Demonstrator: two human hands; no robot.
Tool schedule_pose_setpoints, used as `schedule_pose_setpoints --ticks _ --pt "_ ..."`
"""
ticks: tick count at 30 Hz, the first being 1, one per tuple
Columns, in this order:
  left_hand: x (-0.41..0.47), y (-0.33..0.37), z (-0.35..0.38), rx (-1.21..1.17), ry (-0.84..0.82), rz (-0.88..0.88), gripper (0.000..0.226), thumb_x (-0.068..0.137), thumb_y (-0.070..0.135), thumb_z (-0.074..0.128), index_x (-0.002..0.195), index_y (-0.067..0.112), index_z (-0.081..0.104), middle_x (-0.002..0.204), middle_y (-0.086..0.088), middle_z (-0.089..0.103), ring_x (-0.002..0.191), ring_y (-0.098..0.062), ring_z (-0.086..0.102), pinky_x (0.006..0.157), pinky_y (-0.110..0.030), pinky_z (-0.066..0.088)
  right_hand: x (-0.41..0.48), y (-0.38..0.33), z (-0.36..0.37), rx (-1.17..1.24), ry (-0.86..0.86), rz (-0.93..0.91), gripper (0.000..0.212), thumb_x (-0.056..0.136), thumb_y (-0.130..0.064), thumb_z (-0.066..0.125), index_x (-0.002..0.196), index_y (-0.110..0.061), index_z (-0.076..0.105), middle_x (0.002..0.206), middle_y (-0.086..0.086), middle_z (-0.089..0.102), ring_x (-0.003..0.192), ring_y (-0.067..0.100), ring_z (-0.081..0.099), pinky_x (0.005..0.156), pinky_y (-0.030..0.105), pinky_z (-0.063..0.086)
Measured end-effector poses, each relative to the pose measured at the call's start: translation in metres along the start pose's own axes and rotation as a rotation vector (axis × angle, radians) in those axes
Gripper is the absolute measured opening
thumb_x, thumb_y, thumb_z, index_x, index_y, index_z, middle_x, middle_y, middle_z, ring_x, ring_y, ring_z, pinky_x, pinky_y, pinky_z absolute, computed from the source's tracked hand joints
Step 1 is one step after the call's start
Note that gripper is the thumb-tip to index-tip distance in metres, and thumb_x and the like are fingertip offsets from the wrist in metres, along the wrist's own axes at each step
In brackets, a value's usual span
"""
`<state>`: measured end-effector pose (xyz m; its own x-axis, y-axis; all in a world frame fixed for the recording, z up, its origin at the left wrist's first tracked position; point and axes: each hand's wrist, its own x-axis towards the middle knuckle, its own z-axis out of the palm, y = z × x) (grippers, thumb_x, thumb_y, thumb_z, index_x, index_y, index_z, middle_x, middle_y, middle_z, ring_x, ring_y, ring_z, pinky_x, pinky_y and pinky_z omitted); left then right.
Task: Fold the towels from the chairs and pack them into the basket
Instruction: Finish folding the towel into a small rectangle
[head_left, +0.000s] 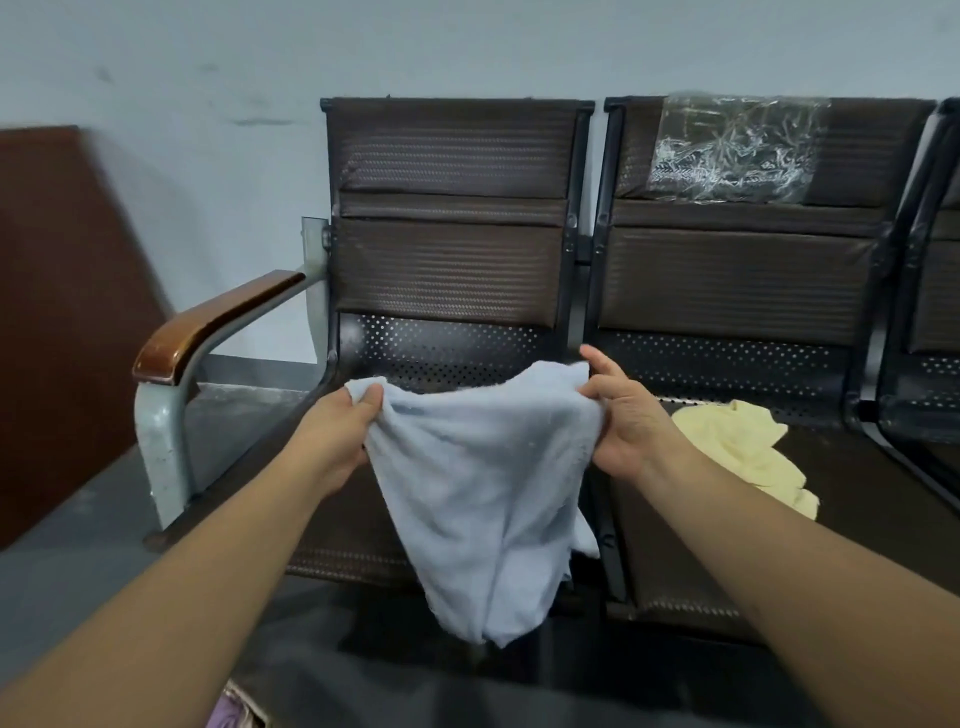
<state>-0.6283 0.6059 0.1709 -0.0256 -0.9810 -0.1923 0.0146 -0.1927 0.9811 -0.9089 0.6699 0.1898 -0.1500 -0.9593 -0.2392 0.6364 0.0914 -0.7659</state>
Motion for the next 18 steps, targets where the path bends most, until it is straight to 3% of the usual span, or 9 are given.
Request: schedule_pose_setpoints --ticks 2,4,6,8,10,12,14,18 --pt "-0.002 -0.001 -0.005 0.1 -0.038 0.022 0.03 0.103 0.032 0.049 0.124 0.017 0.065 0.117 -0.008 0.071 0.107 -0.023 0.067 0.086 -0.04 0.057 -0.002 0.002 0.002 -0.066 -0.086 0.075 0.066 0.079 0.007 0.041 0.134 -0.022 0.063 0.134 0.013 0.056 0.113 0.031 0.066 0.085 0.038 0.058" --pt "-0.004 0.0 -0.009 0.001 -0.097 -0.011 0.028 0.102 0.031 0.052 0.116 0.011 0.067 0.114 -0.009 0.071 0.106 -0.02 0.067 0.088 -0.034 0.054 -0.005 0.006 0.012 -0.109 -0.121 0.113 0.047 0.084 -0.001 0.051 0.127 -0.01 0.068 0.128 0.016 0.063 0.111 0.029 0.067 0.091 0.04 0.056" --pt "-0.003 0.003 -0.018 -0.005 -0.192 -0.012 0.038 0.09 0.04 0.07 0.099 0.004 0.065 0.106 -0.011 0.07 0.1 -0.02 0.066 0.089 -0.033 0.052 -0.001 0.009 0.018 -0.052 -0.063 0.062 0.031 0.09 -0.009 0.062 0.119 -0.002 0.069 0.119 0.015 0.068 0.104 0.027 0.068 0.087 0.037 0.057" --pt "-0.002 0.003 -0.033 0.304 -0.307 0.064 0.045 0.075 0.038 0.086 0.099 0.006 0.066 0.104 -0.006 0.073 0.098 -0.019 0.07 0.089 -0.034 0.054 0.008 0.012 0.017 -0.052 0.019 -0.029 0.03 0.092 -0.004 0.062 0.12 -0.009 0.069 0.12 0.015 0.069 0.104 0.025 0.068 0.086 0.036 0.057" --pt "0.001 0.001 -0.048 0.572 -0.229 0.124 0.027 0.08 0.018 0.082 0.104 0.014 0.072 0.098 0.001 0.076 0.093 -0.016 0.072 0.084 -0.032 0.056 0.012 0.011 0.011 -0.142 0.053 -0.089 0.043 0.091 0.004 0.058 0.126 -0.019 0.068 0.12 0.013 0.069 0.106 0.025 0.068 0.087 0.036 0.057" --pt "0.007 -0.002 -0.061 0.489 -0.085 0.085 0.018 0.088 0.01 0.073 0.105 0.007 0.074 0.092 -0.003 0.075 0.089 -0.019 0.07 0.082 -0.033 0.056 0.014 0.009 0.004 -0.21 0.076 -0.092 0.054 0.088 0.01 0.057 0.13 -0.023 0.065 0.117 0.012 0.068 0.106 0.026 0.068 0.086 0.036 0.058" --pt "0.008 -0.004 -0.066 0.314 -0.04 0.034 0.019 0.097 0.014 0.063 0.112 0.006 0.071 0.099 -0.007 0.074 0.094 -0.021 0.068 0.082 -0.034 0.056 0.015 0.008 0.0 -0.26 0.083 -0.077 0.056 0.086 0.012 0.057 0.13 -0.022 0.065 0.119 0.013 0.066 0.107 0.027 0.067 0.085 0.036 0.059" --pt "0.008 0.004 -0.052 0.089 -0.041 0.041 0.019 0.104 0.019 0.05 0.105 0.013 0.068 0.092 -0.006 0.074 0.081 -0.018 0.069 0.07 -0.033 0.057 0.018 0.006 -0.003 -0.298 0.105 -0.089 0.037 0.085 0.002 0.068 0.114 -0.021 0.073 0.111 0.011 0.072 0.097 0.024 0.069 0.078 0.034 0.059"
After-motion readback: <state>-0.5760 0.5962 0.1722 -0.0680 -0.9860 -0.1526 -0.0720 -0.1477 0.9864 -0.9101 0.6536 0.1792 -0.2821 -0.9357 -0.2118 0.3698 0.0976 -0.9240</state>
